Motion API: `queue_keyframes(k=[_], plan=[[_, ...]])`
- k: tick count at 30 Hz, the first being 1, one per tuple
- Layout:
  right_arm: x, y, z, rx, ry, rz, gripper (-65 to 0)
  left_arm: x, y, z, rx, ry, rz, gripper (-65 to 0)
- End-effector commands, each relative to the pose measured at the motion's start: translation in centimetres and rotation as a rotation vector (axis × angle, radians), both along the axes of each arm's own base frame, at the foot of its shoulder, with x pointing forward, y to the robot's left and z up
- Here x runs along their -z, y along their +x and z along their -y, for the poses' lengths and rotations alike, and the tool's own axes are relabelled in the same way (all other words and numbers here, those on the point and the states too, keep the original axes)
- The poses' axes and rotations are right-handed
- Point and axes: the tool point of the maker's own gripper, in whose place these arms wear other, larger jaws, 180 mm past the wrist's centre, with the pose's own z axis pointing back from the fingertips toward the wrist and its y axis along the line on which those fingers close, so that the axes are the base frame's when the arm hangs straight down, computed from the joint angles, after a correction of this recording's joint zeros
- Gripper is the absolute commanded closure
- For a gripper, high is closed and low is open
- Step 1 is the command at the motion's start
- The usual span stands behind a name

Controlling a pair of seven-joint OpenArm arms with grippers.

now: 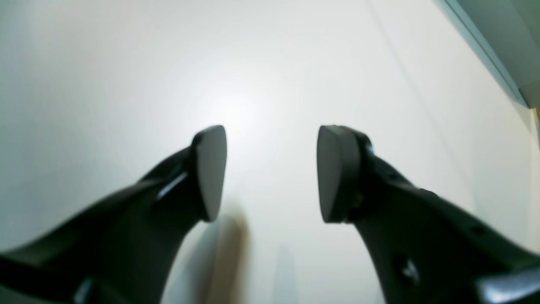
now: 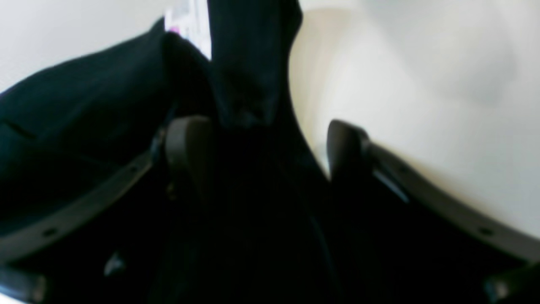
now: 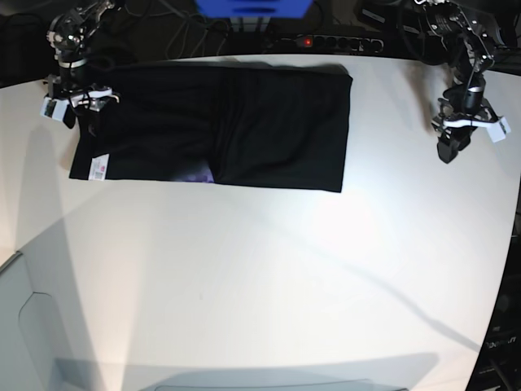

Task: Fold the T-shirt properly
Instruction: 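Release the left gripper and raise it away from the folded shirt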

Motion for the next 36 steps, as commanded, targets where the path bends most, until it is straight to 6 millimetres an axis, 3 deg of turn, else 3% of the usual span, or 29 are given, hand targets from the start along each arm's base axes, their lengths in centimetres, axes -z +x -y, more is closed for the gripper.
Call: queue_keyframes(k=[1,7,14,25,28,32,36], plan=[[-0.2,-0.1,0.4,0.005,-0.007,0.002,-42.1,-1.4,0.3,-0.5,0.002,0.023,0.042,-33.1],[-0.2,-0.1,0.4,0.005,-0.007,0.003,-41.9,-1.2,0.0,-0.4,0.004,0.024,0.035,-33.1],[-3.2,1.0,1.0,-0.01,-0.079,0.056,-42.2,-1.2,0.0,-0.5,0.002,0.024,0.033,-33.1],[0.4,0.4,-1.3,-0.042,0.018,-0.008,-41.8,-0.9,-0.5,-0.5,0.002,0.023,0.02,-33.1],[0.6,0.4,-1.4,-0.041,0.024,-0.012,-40.8,-0.8,-0.6,-0.5,0.002,0.022,0.017,-33.1],[0.7,0.8,-2.1,-0.061,0.031,-0.008,-29.9,-0.9,-0.6,-0.5,0.002,0.023,0.019,-33.1],[0.7,0.9,-2.5,-0.073,0.036,-0.009,-9.8,-0.9,-0.6,-0.5,0.002,0.023,0.019,-33.1]])
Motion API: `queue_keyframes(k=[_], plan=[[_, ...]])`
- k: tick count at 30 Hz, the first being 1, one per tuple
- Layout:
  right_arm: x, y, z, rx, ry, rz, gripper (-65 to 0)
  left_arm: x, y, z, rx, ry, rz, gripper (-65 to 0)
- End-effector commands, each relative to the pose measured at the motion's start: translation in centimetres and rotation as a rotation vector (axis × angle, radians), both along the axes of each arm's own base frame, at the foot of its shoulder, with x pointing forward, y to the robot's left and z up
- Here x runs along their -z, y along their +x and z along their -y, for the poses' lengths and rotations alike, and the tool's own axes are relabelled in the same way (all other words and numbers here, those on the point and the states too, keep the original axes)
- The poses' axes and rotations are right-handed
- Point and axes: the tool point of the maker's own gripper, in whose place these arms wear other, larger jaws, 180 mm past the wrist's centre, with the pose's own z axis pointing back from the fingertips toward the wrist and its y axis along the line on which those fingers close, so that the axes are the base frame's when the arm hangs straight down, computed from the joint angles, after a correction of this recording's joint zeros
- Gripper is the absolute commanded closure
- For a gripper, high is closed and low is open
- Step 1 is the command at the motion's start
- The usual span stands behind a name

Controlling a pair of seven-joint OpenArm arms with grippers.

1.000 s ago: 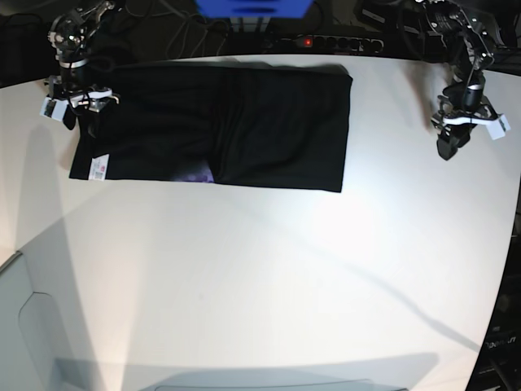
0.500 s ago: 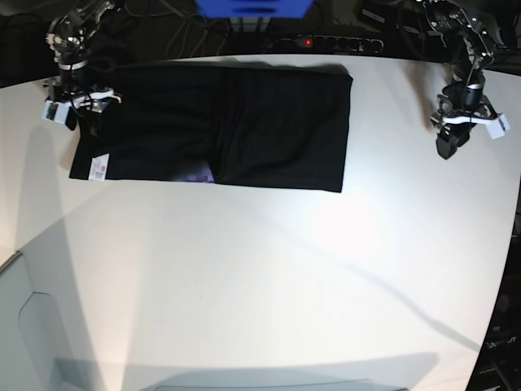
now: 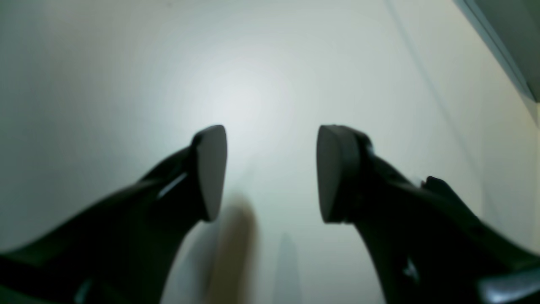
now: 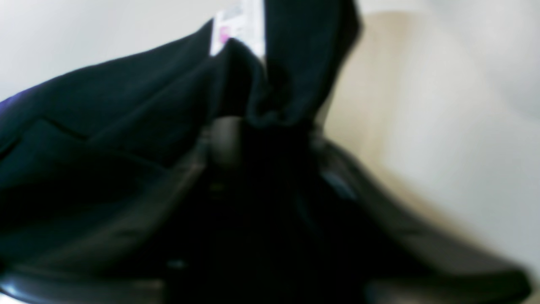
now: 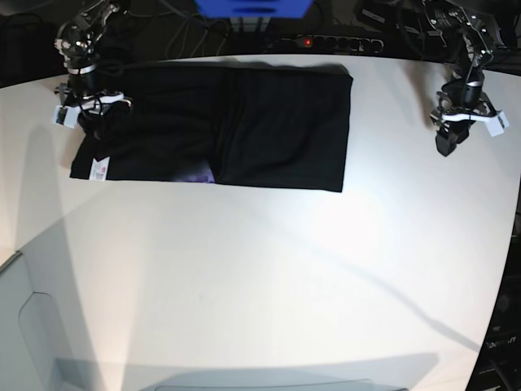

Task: Fold the T-shirt properly
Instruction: 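Release the left gripper and raise it away from the folded shirt, then grasp the folded shirt with both grippers and drag it toward the robot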

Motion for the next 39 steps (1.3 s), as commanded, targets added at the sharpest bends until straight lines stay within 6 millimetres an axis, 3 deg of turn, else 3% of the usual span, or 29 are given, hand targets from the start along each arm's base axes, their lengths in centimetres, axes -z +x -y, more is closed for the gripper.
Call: queue_keyframes(k=[1,2,7,14,21,31,39], plan=[[0.2,-0.4,0.1,-0.004,-0.009,-0.023,-4.2,-1.5,0.5,-0.5,0.003,0.024,0.046,-33.1],[0.3,-0.4,-0.1,-0.01,-0.007,-0.024,0.0,-1.5,0.5,-0.5,0.003,0.024,0.046,-33.1],[-0.5,-0.5,0.2,-0.012,-0.03,-0.014,0.0,-1.2,0.1,-0.4,0.006,0.023,0.034,-33.1],[-4.7,0.9,0.7,-0.042,-0.125,0.069,0.0,-0.8,0.2,0.0,0.006,0.009,0.032,-33.1],[-6.6,1.8,-4.9,-0.216,-0.116,0.113,0.0,0.5,1.7,4.3,0.128,-0.036,0.01,-33.0],[-8.9,1.8,-14.7,-0.462,-0.023,0.182,0.0,3.9,3.7,12.7,0.342,-0.012,-0.078,-32.9],[-9.9,2.2,-19.6,-0.574,0.047,0.231,0.0,6.6,4.1,15.4,0.381,-0.012,-0.14,-32.9]])
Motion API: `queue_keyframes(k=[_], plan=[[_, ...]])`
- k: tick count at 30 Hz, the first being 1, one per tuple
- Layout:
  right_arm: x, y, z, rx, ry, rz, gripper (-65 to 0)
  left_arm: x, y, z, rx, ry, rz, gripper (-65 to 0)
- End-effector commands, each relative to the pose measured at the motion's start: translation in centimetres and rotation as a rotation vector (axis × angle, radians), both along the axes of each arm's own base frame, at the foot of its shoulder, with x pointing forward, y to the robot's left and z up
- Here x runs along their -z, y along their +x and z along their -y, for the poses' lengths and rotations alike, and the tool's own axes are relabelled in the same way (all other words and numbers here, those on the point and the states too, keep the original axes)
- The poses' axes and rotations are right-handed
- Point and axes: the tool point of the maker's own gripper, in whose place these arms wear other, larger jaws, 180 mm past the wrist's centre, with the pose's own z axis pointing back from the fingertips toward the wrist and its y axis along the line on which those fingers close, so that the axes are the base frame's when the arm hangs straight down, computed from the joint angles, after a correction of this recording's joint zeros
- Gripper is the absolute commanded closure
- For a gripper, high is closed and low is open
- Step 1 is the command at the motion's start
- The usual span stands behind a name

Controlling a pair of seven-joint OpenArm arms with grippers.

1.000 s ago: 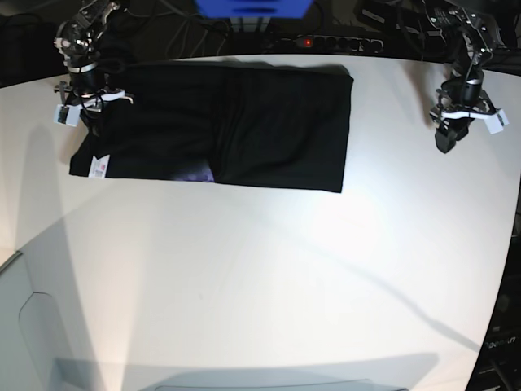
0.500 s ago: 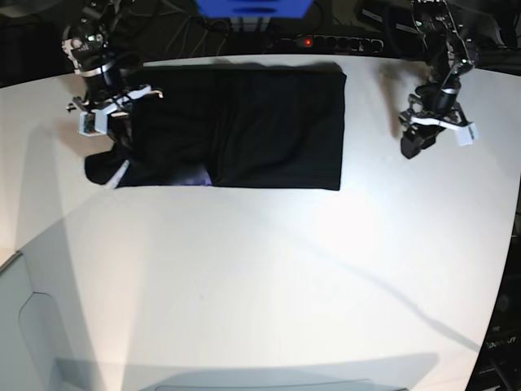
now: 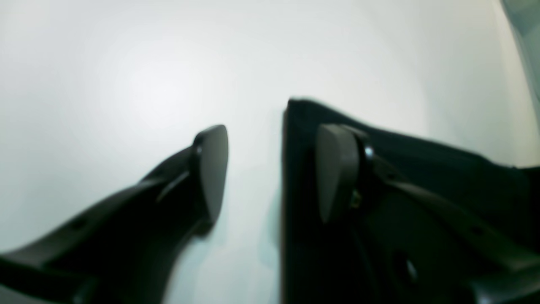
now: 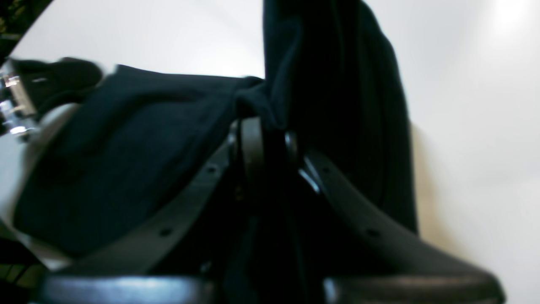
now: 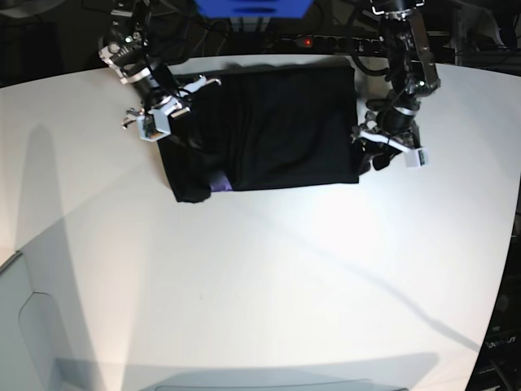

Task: Fold the T-shirt properly
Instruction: 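Grasp the folded shirt with both grippers and drag it toward the robot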

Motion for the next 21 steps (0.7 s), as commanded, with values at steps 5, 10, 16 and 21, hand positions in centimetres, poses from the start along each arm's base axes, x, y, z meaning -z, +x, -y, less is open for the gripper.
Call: queue_keyframes(k=[5,10,16,21], plan=[[-2.9,0.9,-3.8,-0.074,0.091,0.089,0.0,1.8,-1.2,1.2,0.05,0.011,-0.088,-32.9],[-4.6,1.2,-7.4,-0.167,0.141,0.135,0.0,1.9,-1.2,1.1,0.05,0.013,-0.091,-32.9],[-6.1,1.7,-12.8,-0.313,0.157,0.143,0.0,1.9,-1.2,1.0,0.053,0.017,-0.091,-32.9],[-5.5,2.4,-15.7,-0.379,0.164,0.129,0.0,1.9,-1.2,1.2,0.057,0.014,-0.092,-32.9]])
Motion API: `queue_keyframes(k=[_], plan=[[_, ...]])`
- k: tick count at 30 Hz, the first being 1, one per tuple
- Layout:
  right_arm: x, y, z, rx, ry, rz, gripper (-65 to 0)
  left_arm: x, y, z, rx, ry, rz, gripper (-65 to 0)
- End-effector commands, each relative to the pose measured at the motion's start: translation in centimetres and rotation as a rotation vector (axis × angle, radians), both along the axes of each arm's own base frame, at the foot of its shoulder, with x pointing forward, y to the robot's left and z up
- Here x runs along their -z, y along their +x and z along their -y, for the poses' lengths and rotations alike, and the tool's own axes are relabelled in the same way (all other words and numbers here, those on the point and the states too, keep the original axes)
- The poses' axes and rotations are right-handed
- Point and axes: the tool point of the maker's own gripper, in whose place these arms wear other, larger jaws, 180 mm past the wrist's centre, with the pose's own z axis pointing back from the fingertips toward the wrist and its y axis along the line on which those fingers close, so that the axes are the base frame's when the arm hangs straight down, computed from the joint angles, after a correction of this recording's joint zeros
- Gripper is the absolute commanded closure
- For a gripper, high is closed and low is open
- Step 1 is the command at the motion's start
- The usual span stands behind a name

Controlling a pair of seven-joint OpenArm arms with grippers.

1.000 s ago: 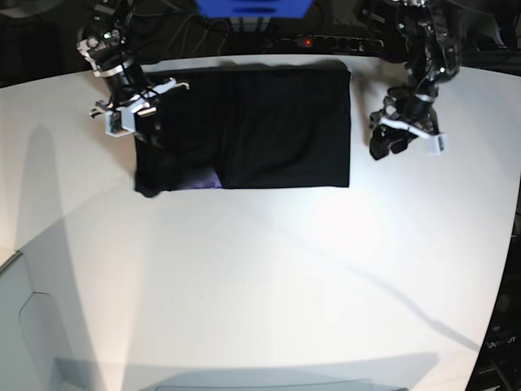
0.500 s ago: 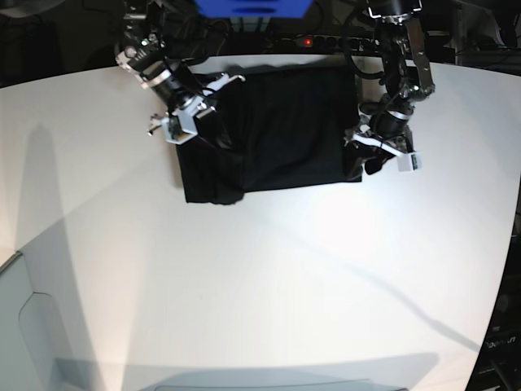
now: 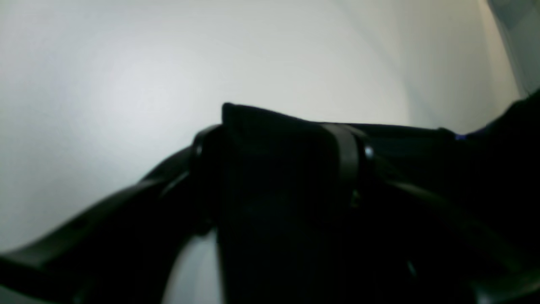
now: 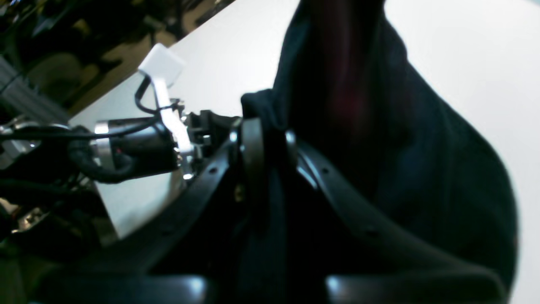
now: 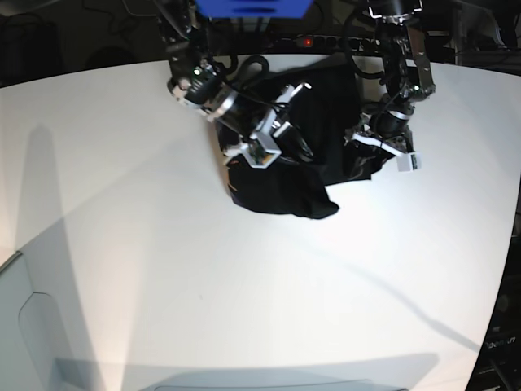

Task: Fold the T-shirt properly
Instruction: 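Grasp the folded shirt with both grippers and drag it toward the robot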

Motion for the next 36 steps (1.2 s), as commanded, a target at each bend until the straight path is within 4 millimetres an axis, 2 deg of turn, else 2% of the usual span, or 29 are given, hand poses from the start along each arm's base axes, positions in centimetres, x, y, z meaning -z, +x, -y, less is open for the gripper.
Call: queue_keyframes(k=[1,5,8,13,17,21,25,29,30,32,36], plan=[[-1.4,0.5,-0.8,0.001,0.058,0.027,0.0,1.6,-1.3,0.2,0.027,0.023,-0.09,-32.9],[0.5,0.4,-2.4,-0.051,0.048,-0.014,0.0,1.6,-1.3,0.1,0.027,0.026,-0.09,-32.9],[1.2,0.3,-3.7,-0.092,0.045,-0.029,0.0,1.5,-1.3,-0.1,0.024,0.029,-0.088,-32.9],[0.8,0.8,-4.7,-0.127,0.041,-0.006,0.0,0.4,-0.9,-0.3,0.022,0.037,-0.056,-32.9],[0.7,1.0,-4.5,-0.122,0.04,-0.001,0.0,-3.2,-0.6,-2.7,-0.022,0.095,0.026,-33.0],[0.7,1.1,-4.5,-0.121,0.04,-0.001,0.0,-5.7,-0.9,-4.4,-0.056,0.146,0.08,-33.0],[0.7,1.1,-4.5,-0.121,0.04,-0.001,0.0,-6.6,-1.9,-6.1,-0.091,0.182,0.086,-33.1],[0.4,1.0,-4.6,-0.125,0.043,0.007,0.0,-6.0,-3.0,-7.6,-0.126,0.203,0.056,-32.7],[0.2,1.0,-4.7,-0.126,0.045,0.012,0.0,-5.5,-3.3,-7.9,-0.133,0.201,0.04,-31.7],[-0.1,1.1,-4.6,-0.124,0.047,0.02,0.0,-4.1,-3.8,-7.9,-0.139,0.183,0.005,-25.5],[-0.4,0.5,-5.5,-0.156,0.05,0.029,0.0,-3.2,-3.9,-7.8,-0.146,0.164,-0.015,-3.7]])
